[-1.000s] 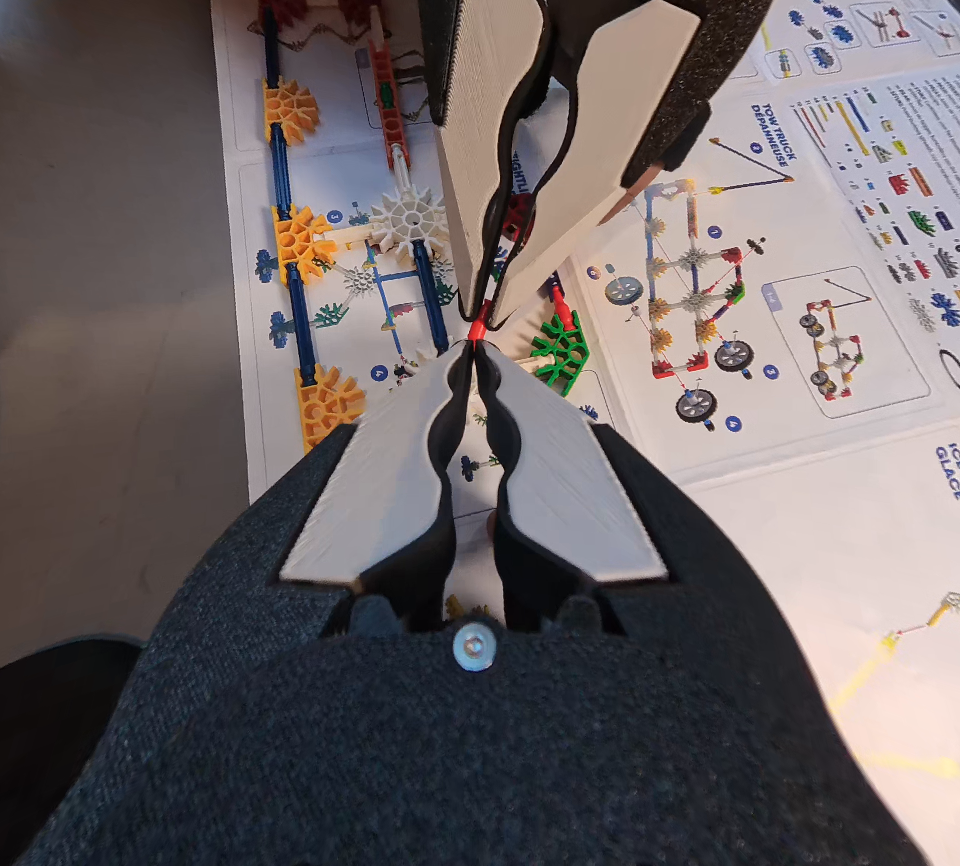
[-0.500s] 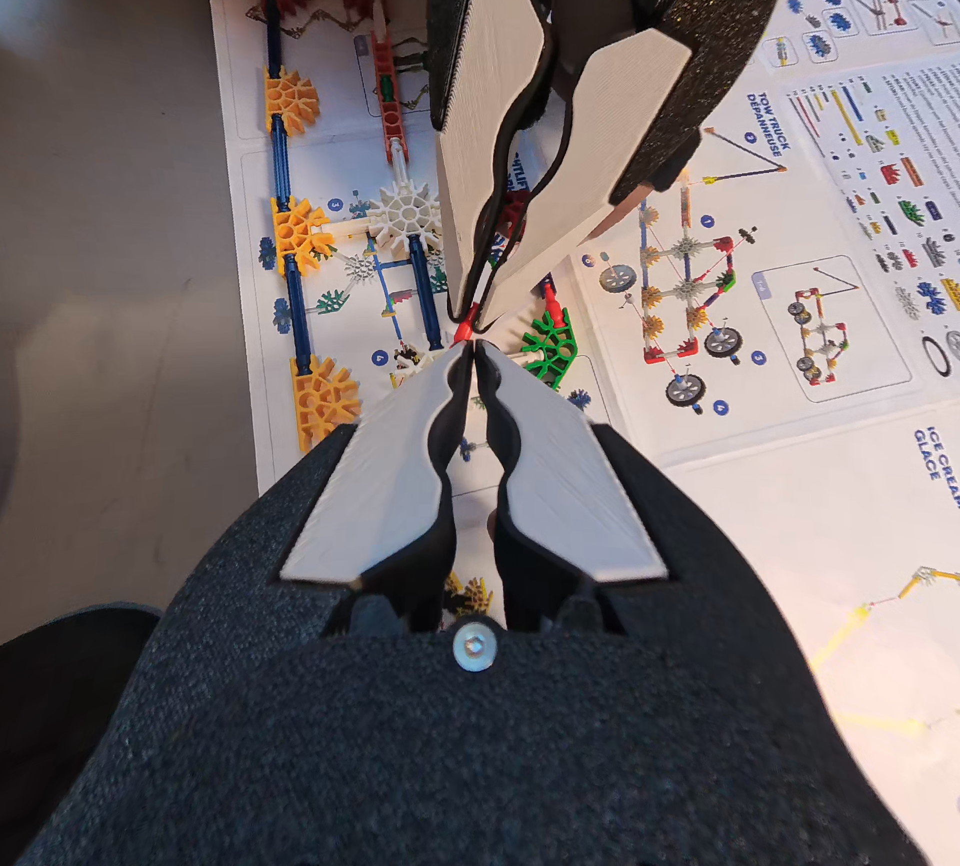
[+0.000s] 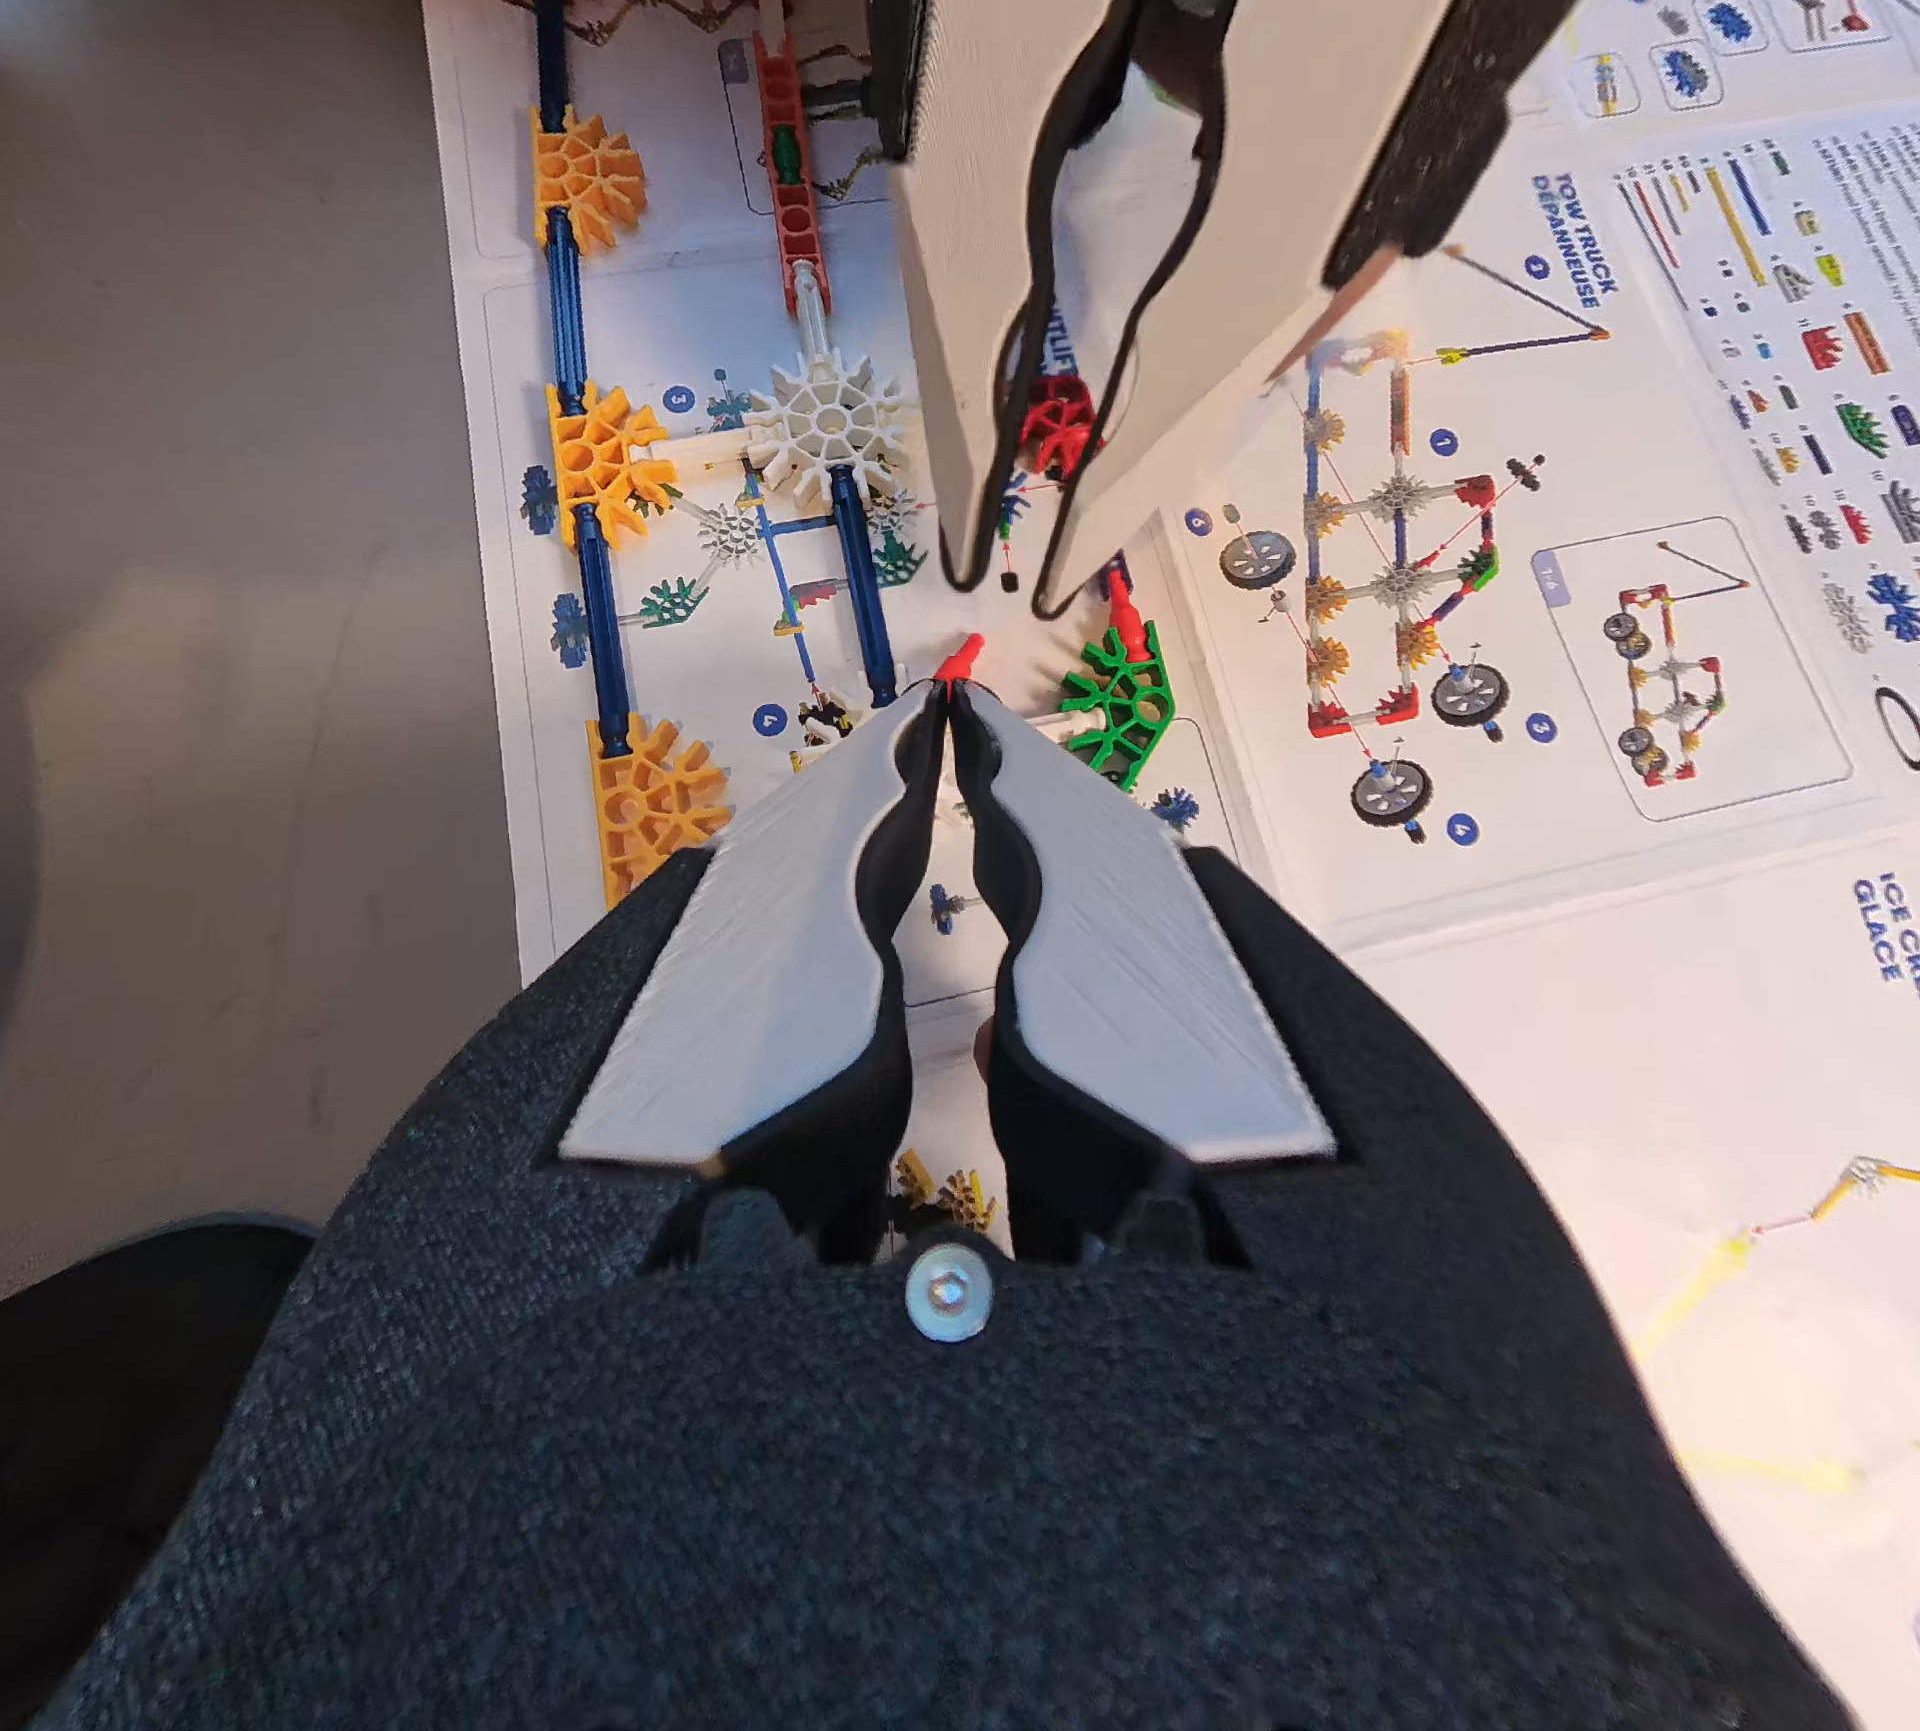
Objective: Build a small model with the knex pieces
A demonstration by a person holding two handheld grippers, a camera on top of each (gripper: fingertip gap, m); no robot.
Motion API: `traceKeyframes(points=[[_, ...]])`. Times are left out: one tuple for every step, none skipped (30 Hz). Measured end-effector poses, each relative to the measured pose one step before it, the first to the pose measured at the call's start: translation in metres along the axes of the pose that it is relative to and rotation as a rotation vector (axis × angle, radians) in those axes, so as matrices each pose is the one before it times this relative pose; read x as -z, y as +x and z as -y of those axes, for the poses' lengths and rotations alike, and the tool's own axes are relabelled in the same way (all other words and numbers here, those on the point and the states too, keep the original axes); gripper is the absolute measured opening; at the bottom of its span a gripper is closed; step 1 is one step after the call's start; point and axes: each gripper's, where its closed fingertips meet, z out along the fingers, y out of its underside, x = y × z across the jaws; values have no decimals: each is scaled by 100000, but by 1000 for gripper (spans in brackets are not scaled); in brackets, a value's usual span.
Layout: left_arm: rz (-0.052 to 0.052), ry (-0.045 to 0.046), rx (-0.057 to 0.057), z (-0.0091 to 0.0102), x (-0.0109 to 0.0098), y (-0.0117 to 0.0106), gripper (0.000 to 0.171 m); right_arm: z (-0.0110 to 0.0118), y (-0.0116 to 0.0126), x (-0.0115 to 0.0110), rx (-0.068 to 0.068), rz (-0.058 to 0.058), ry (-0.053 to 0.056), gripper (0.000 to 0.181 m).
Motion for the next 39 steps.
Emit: traceKeyframes(points=[[6178,-1262,2891,-13,673,-395,7,86,64,69,355,-388,-234,0],[6687,-2520,4352,-261,716,-329,8,107,20,54,419,-140,-342,0],[6284,-2348,5355,-354,741,-112,11,75,5,38,402,-21,-616,0],[5710,-1591,6020,-412,709,113,14,43,61,9,472,-292,-883,0],[4247,-1079,6191,-482,660,426,16,12,44,-7,667,-289,-1039,0],[3311,-1094,5889,-615,591,621,20,-34,15,-30,904,-35,-1285,0],[3039,-811,5318,-711,532,665,24,-20,3,-44,1061,-13,-1175,0],[2584,-504,5074,-766,478,601,26,6,-14,-64,800,291,-1051,0],[1455,-573,5074,-845,401,599,26,74,-42,-70,466,577,-732,0],[1150,-603,4534,-875,349,445,28,93,-41,-83,242,618,-623,0],[2090,-561,3396,-862,296,130,29,56,-58,-77,292,648,-979,0],[2439,-786,2119,-877,252,-112,29,26,-36,-64,596,360,-1163,0],[1529,-493,1385,-768,151,-139,28,-13,-37,-40,567,365,-1463,0],[474,-472,1405,-664,32,-100,26,-40,-28,5,397,344,-1571,0],[71,-1123,1556,-623,-61,-139,26,-3,27,66,439,96,-1283,0],[-396,-379,1095,-338,-58,-77,27,-6,32,111,334,258,-1428,0],[-1465,1002,669,30,53,116,24,0,27,158,312,360,-1429,0],[-1219,-311,618,-46,31,92,23,48,29,179,369,483,-1227,0],[-87,-384,-6,-30,23,-22,21,24,-60,145,335,1173,-1317,0],[249,-125,-667,-28,0,-2,21,-5,-59,69,559,1215,-1445,0],[675,30,-920,-22,-14,-4,21,-22,-14,-11,964,910,-1528,0],[921,132,-852,-42,-4,-10,21,-68,-37,-76,1017,1118,-1735,0],[966,250,-771,-35,-15,-1,21,-132,-3,-121,950,1137,-1999,0],[831,294,-765,-48,14,20,20,-131,44,-127,1088,945,-1904,0],[569,404,-658,-41,29,41,19,-99,-17,-127,1150,1492,-1654,0],[378,583,-334,-35,21,22,18,-15,-42,-97,1255,1844,-1192,0],[224,728,173,-7,4,4,18,29,-37,-50,1206,2027,-950,0],[61,619,514,1,4,-7,18,36,17,-18,1078,1905,-955,0],[27,377,232,-17,8,2,18,-15,63,-22,1010,1656,-1254,0],[76,209,-88,-2,0,-1,18,-22,59,-34,953,1476,-1316,0],[65,121,6,0,-7,-5,18,3,22,-52,880,1431,-1145,0],[20,98,11,-3,8,-4,18,33,-23,-51,761,1427,-1005,0],[-42,205,-75,-5,2,2,18,48,-33,-44,690,1162,-914,0],[-124,318,125,-7,-3,-5,18,26,-60,-54,596,980,-947,0],[-169,351,443,-4,8,-18,17,-27,-121,-82,544,1027,-1070,0],[-158,335,523,2,3,-31,17,-73,-103,-104,329,751,-1188,0],[-147,270,312,-1,3,-20,16,-187,-32,-146,221,215,-1644,0],[-139,154,85,0,9,-4,16,-96,-154,-119,280,729,-917,0],[-67,57,-18,-7,-3,-11,16,-21,-1,-10,239,-255,-276,0]])
